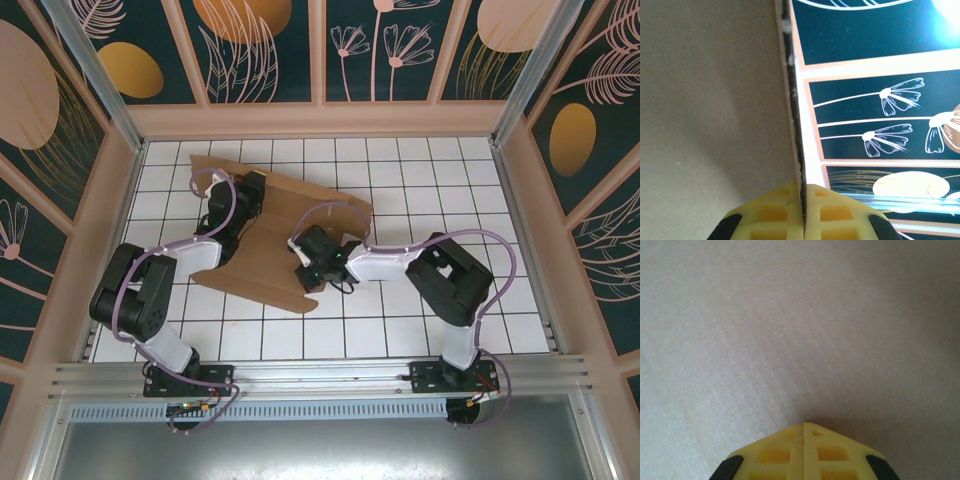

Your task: Fold the paper box

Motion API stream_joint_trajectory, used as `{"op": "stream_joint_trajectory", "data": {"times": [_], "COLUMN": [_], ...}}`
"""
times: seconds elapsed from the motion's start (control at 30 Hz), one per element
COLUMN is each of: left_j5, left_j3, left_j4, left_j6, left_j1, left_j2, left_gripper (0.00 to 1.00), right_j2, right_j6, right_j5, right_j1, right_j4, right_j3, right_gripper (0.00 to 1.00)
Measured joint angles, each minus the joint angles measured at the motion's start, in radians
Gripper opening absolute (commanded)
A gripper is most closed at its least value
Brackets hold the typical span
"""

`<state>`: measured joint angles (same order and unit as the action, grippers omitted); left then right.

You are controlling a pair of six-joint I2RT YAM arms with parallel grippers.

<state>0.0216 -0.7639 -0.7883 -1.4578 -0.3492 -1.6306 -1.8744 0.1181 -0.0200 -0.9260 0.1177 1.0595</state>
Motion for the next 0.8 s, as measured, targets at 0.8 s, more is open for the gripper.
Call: {"op": "stream_joint_trajectory", "data": {"times": [0.8], "left_j5": [0.092], "left_j3": [-0.047], "left_j4": [-0.039], "left_j6": [0.040], "left_j1": [-0.050], "left_j2": [-0.101], "left_gripper": [0.00], "right_j2": [0.064], "right_j6": [-0.019], "right_j5": [-0.005], "right_j1": [0.268], "right_j4": [0.176], "right_j3": [0.025], "right_gripper": [0.16]}}
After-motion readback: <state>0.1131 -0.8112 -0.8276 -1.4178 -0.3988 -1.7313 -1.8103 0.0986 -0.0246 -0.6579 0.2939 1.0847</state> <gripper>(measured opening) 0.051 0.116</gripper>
